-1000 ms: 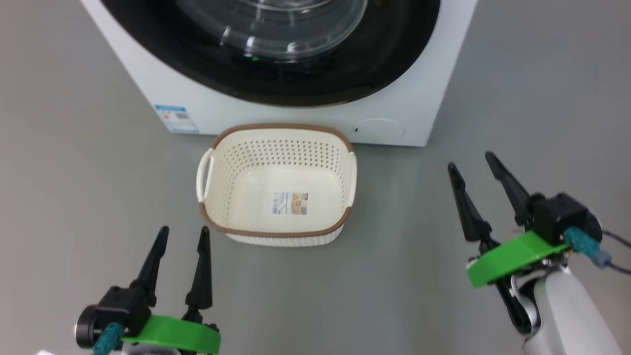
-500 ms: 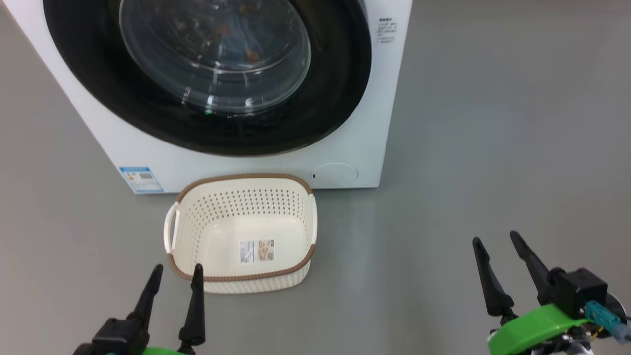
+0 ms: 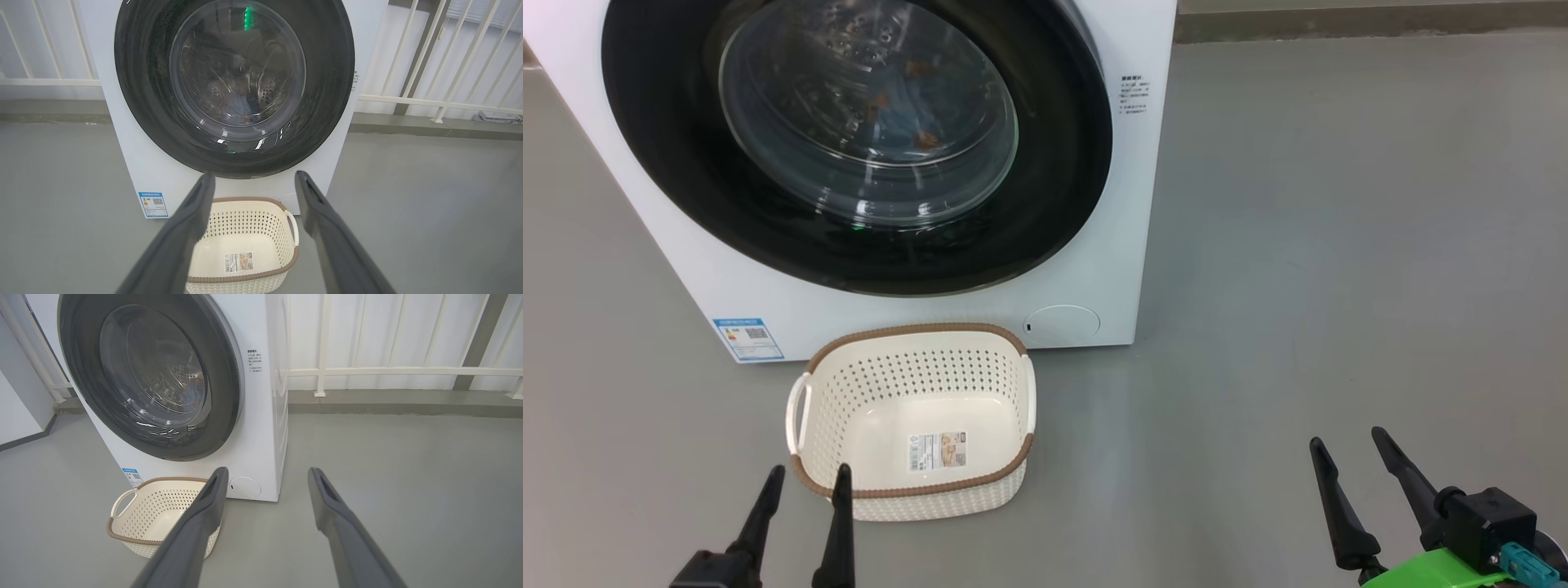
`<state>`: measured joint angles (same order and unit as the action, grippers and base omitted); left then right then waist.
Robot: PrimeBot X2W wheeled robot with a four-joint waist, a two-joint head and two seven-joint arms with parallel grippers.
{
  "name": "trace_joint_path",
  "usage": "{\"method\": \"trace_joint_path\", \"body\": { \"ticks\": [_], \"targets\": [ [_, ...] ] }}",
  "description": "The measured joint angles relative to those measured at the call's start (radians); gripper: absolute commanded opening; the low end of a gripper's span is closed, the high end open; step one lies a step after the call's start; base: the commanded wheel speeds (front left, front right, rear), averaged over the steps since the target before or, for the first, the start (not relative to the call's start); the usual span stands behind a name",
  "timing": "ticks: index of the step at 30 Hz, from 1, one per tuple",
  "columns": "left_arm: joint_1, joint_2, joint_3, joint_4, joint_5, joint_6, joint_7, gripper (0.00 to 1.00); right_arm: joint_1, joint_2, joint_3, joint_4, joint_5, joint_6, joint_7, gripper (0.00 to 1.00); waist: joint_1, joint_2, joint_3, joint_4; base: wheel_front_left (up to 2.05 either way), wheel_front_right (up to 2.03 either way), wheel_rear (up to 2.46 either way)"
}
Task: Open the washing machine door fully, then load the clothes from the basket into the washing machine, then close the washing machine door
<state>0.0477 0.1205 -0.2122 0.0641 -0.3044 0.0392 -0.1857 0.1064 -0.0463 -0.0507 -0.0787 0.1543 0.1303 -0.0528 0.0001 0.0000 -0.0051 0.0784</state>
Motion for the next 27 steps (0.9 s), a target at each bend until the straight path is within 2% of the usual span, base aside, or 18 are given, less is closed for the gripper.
{"method": "trace_joint_path", "body": {
  "ticks": [27],
  "targets": [
    [0.011, 0.010, -0.004, -0.010, -0.008, 0.028, 0.001, 1.00, 0.003, 0.001, 0.000, -0.007, 0.016, 0.000, 0.012, 1.00, 0.0000, 0.0000, -0.009, 0.018, 0.00, 0.00, 0.00]
  ]
}}
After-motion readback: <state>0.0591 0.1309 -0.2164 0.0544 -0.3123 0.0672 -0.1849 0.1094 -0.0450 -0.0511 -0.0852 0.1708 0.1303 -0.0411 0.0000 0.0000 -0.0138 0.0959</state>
